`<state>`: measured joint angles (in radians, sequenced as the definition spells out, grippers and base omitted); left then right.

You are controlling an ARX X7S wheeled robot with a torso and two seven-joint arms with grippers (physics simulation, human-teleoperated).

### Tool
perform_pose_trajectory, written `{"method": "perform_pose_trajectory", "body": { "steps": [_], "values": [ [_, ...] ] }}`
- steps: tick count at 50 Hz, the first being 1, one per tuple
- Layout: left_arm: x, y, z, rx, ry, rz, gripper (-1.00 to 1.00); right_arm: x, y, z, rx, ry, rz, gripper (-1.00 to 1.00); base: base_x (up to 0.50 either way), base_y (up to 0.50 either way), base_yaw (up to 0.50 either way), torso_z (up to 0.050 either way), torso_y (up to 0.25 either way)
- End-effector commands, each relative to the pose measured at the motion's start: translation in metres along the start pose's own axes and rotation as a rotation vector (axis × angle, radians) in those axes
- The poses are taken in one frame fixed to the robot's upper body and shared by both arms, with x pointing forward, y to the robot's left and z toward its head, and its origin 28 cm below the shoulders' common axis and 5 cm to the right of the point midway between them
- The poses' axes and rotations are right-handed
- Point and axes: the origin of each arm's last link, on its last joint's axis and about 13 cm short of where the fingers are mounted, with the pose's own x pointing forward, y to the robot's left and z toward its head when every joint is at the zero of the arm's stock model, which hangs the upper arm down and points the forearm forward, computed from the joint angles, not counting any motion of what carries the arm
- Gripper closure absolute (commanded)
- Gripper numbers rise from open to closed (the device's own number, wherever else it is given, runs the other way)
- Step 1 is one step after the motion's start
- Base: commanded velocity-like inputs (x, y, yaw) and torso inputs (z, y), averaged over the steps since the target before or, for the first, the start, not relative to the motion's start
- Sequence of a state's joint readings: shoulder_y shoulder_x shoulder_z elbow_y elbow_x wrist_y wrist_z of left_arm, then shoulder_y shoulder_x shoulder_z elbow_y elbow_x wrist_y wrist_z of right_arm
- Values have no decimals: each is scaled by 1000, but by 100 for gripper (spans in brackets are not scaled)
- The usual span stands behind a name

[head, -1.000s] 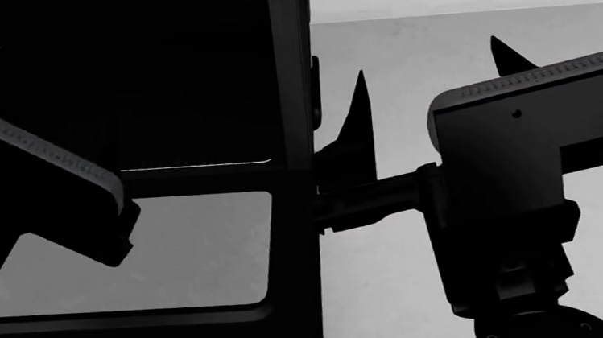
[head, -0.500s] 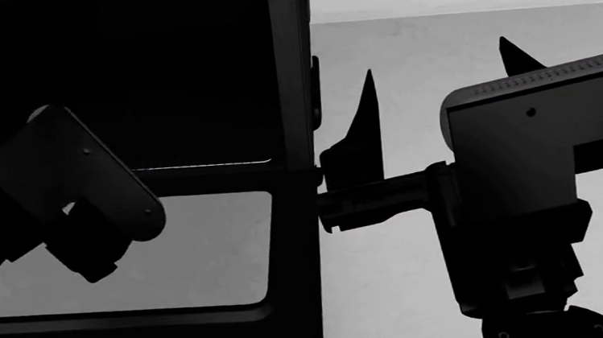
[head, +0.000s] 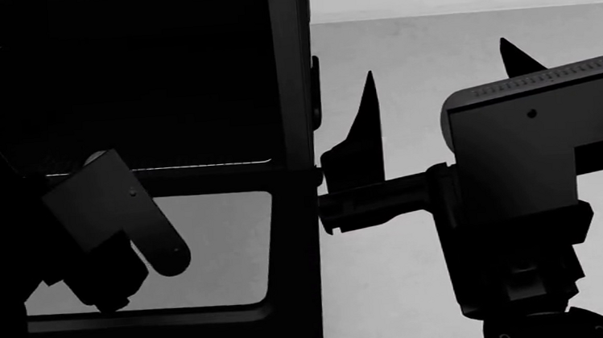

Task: Fully slide the toaster oven rack0 out.

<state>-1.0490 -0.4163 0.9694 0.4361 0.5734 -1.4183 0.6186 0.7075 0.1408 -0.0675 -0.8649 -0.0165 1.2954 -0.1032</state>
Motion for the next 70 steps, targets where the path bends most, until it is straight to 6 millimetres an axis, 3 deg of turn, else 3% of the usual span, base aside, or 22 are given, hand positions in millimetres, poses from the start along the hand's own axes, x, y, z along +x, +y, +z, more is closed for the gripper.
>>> {"method": "perform_pose_trajectory", "body": {
  "steps": [1,17,18,33,70],
  "values": [
    [21,-6,-2,10,8,-30,-100,1,0,-1,-2,2,-3,-100,0,0,0,0,0],
    [58,-11,-8,13,52,-52,-100,2,0,-1,-4,6,-2,-100,2,0,0,0,0],
    [58,-12,-9,11,53,-56,100,2,0,-1,-4,6,-2,-100,0,0,0,0,0],
    [44,-17,-13,3,43,-61,100,2,1,-1,-6,5,2,-100,4,0,-2,-2,0],
    [-92,-46,-2,41,-139,153,100,-1,3,1,-8,-2,19,-100,-16,7,15,0,3]
  ]
}}
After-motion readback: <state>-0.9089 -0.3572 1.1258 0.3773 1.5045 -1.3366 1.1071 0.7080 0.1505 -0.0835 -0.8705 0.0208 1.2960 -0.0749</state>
